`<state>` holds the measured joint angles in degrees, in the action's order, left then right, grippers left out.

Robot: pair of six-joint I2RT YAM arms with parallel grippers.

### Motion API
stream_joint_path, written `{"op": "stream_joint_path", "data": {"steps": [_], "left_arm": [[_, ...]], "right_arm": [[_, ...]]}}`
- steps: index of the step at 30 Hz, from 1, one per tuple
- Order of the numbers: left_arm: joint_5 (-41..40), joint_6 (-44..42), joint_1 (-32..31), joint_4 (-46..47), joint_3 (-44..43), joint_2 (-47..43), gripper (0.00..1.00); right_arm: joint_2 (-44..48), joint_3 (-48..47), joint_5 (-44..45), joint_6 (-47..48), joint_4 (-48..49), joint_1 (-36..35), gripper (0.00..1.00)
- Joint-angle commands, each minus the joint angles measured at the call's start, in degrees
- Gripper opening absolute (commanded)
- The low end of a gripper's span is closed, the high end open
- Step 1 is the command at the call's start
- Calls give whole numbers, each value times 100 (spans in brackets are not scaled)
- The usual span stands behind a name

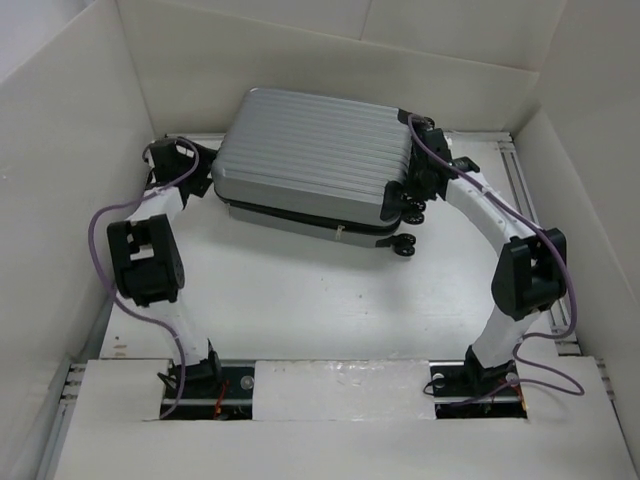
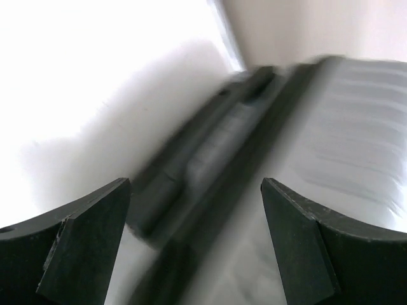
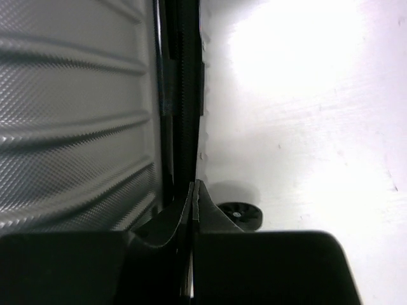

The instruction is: Pack the luggage

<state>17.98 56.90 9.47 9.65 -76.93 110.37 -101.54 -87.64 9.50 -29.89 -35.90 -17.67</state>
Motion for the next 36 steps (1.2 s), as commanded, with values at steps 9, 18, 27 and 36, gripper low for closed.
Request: {"op": "stream_joint_path", "data": {"steps": [9,18,27,36], "left_arm": [[374,-1023,-816,-1033,1567,-3308,83],[-1047,-1392,-816,-2159,724,-4364,88],[-378,-1491,-1544,-2390,-519,-4498,85],[-215,-1795,-3679,-2221,-918,-3199,84]], "right_arm": [[520,177,-678,-175,-338,-1757,9],[1513,-762,26,-79,-1015,-1019,81],[3200,-28,-122,176,-562,-1642,62],[3852,3101,767,-1449,2120,-4489,1]]}}
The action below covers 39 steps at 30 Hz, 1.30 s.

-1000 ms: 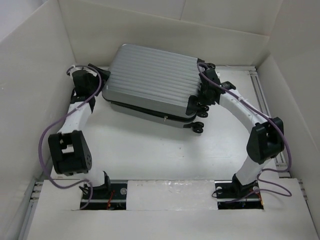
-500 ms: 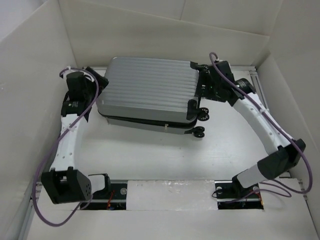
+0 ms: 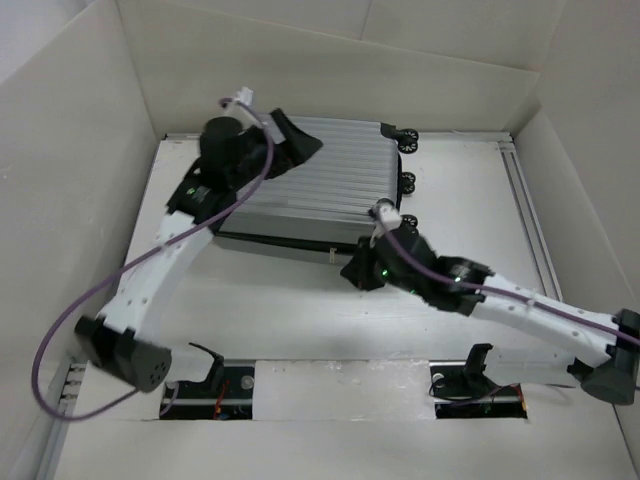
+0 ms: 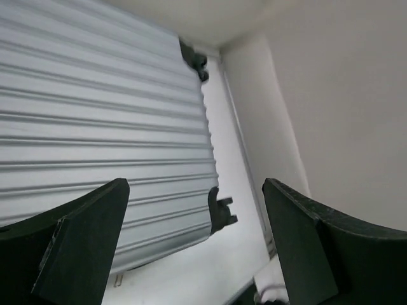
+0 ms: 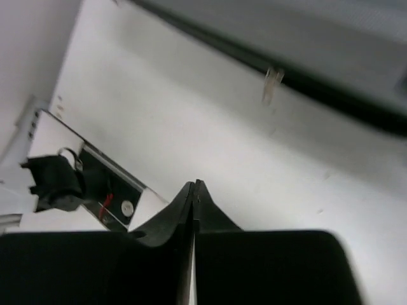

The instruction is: Pack the luggage

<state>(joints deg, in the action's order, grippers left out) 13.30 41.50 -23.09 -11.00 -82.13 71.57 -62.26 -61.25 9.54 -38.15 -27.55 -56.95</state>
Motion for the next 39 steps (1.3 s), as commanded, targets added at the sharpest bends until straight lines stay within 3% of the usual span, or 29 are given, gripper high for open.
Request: {"op": "stream_joint_path", "data": {"steps": [1,8,11,15,22,23,28,33,39], "left_arm": [[122,-334,-720,-348,-653,1066,84],[287,-650,-811,-112,-1831,2148,85],[95,-792,-811,-305,-2096,2387,85],[-125,-967,-811,-176,-1861,2213,85],[-4,-960,-811,1343,2,1555,85],[75,-1037,-811,1347,108,1553,86],[76,-1231,-758,1347,109,1500,86],[208,-1232,-758,1408,347,1430,86],[208,-1179,-697,1759,698,1307,86]], "right_arm": [[-128,570,1021,-702,1514,-720,16],[-593,1440,2859,-1387,3131,-1143,37],[-665,1581,2860,-1546,3343,-1143,47],[-726,2117,2658,-1546,4194,-1143,53],[-1419,2627,2755,-1493,5241,-1143,50],[-1525,2680,2755,-1589,5529,-1082,45],[-2079,2566,3044,-1624,5804,-1082,41],[-2562,2505,3590,-1959,6050,-1266,53],[-2555,2530,3958,-1573,6603,-1319,53]]}}
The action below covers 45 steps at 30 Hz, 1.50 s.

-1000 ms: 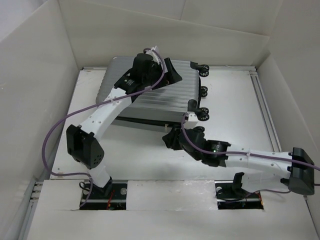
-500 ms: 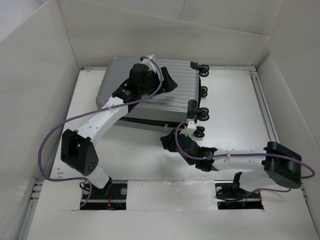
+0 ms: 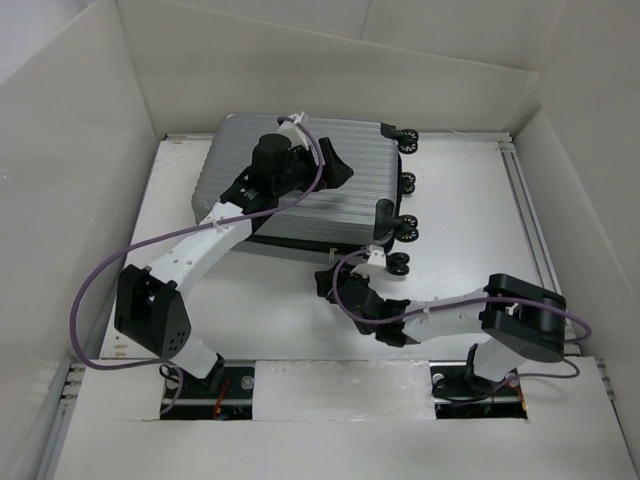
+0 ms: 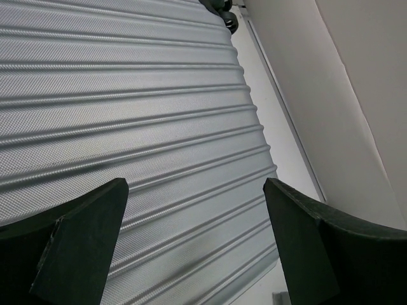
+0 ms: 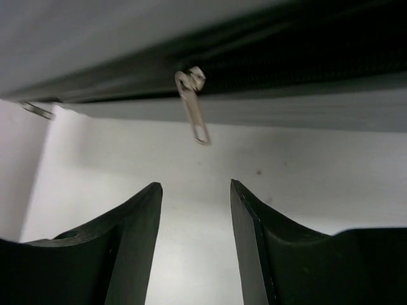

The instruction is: Pack the luggage

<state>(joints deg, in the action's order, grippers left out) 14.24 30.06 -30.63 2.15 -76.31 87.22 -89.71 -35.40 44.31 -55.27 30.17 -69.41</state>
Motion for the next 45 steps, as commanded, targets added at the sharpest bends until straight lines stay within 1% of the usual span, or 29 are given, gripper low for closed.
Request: {"op": "stream_joint_path", "data": {"steps": [1,4,5,6,7,8,11,13,16,18,20,24,27,28,30,31,33,34,35,36,39,43,45], "left_arm": [[166,16,110,444,117,-258,86],[167,78,110,680,292,-511,86],[106,79,110,786,467,-600,86],[105,148,110,900,555,-688,86],[105,149,162,988,634,-802,87],[105,149,163,1058,635,-803,87],[105,149,163,998,697,-803,87],[105,149,163,998,697,-803,87],[53,202,163,1121,828,-865,87],[-8,202,163,1060,829,-812,87],[-62,202,163,1059,829,-760,87],[-62,202,163,1121,890,-706,87],[-9,254,163,1252,943,-706,87],[-9,254,163,1252,995,-706,87],[-9,254,163,1252,996,-706,87],[-9,254,163,1252,996,-706,87],[-9,254,163,1252,996,-706,87],[-9,254,163,1252,996,-776,87],[-9,254,163,1252,996,-777,87],[-9,254,163,1252,996,-829,87],[-9,254,163,1252,1048,-829,87],[-9,254,163,1252,1048,-829,87],[-9,254,163,1252,1048,-829,87]], "right_arm": [[243,58,569,269,1267,-73,53],[296,559,947,341,2008,-73,54],[296,647,947,593,2497,-73,54],[296,700,878,700,2659,-73,54],[296,701,825,806,2765,-3,54],[235,614,824,955,2670,-3,54],[235,472,824,1008,2458,50,54],[104,620,641,1062,3018,111,54],[50,622,509,1184,3398,112,53],[-2,517,508,1246,3399,112,52],[-64,315,447,1246,3197,173,52],[-274,314,446,1246,3337,226,50],[-336,367,446,1185,3469,226,45],[-336,367,446,1133,3469,226,41],[-389,367,446,1071,3469,226,39],[-389,367,446,1070,3469,226,39],[-389,367,499,975,3382,226,43],[-389,419,621,878,3303,226,45],[-320,420,692,781,3241,226,50],[-319,489,788,554,3075,226,51],[-319,560,921,306,2934,147,53],[-424,455,868,306,2863,147,53],[-485,289,816,437,2863,147,49]]}}
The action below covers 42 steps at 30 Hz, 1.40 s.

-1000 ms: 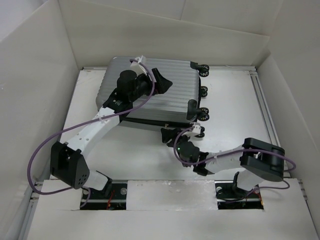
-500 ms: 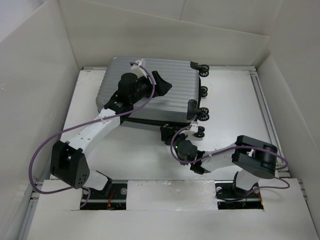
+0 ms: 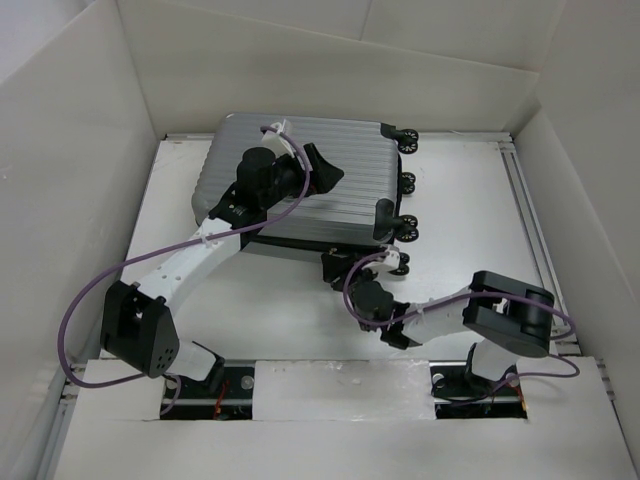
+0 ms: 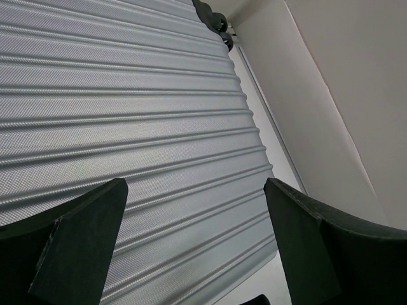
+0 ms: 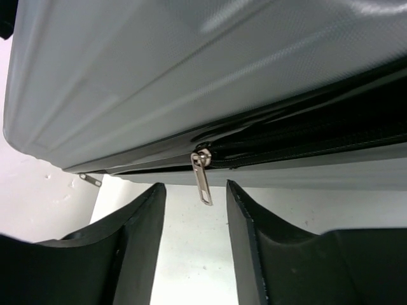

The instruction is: Pack the luggage

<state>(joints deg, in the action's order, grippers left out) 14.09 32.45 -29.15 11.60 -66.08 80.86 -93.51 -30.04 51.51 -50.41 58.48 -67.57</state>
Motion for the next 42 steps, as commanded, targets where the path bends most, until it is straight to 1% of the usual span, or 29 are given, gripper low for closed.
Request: {"op": "stream_joint_path", "data": {"steps": [1,4,8,10,14,20,21,24,25,27,29,31,32,35,36,37,39,40,42], "left_arm": [[6,16,14,308,25,-193,87],[6,16,14,308,25,-193,87],[6,16,14,308,25,-193,86],[6,16,14,361,25,-193,86],[6,16,14,414,78,-193,86],[6,69,14,466,184,-193,85],[6,69,14,466,184,-193,85],[59,69,14,466,184,-193,82],[59,-9,14,466,184,-193,80],[-317,-97,14,221,131,-193,79],[-590,-168,14,54,131,-316,79],[-653,-168,14,53,297,-369,79],[-653,-168,14,53,298,-369,79],[-600,-168,-39,1,438,-238,79],[-678,-168,-39,1,508,-237,79],[-749,-168,-39,1,674,-168,79],[-845,-116,-39,53,851,-167,79],[-924,-116,-39,140,947,-115,79],[-978,-64,-39,246,1229,-114,79]], "right_arm": [[-106,-300,27,-48,-20,-37,48],[-210,-371,-61,66,-21,77,47],[-273,-371,-176,67,321,191,42],[-273,-318,-229,67,375,253,42],[-273,-265,-229,67,515,306,35],[-211,-265,-176,224,568,306,18],[-211,-265,-176,225,620,306,14],[-158,-160,-54,225,674,306,7],[-97,-160,-53,225,674,306,3],[-35,-107,-1,225,735,306,0],[157,24,52,225,735,306,0],[402,86,157,164,439,306,0],[500,86,210,163,436,306,0],[825,25,508,102,-396,157,0],[1061,-27,614,-46,-738,156,0],[1185,-98,728,-126,-1507,78,0],[1527,-151,1001,-127,-2031,-63,0],[1634,-212,1063,-179,-2564,-63,0],[1845,-265,1273,-258,-3190,-195,0]]}}
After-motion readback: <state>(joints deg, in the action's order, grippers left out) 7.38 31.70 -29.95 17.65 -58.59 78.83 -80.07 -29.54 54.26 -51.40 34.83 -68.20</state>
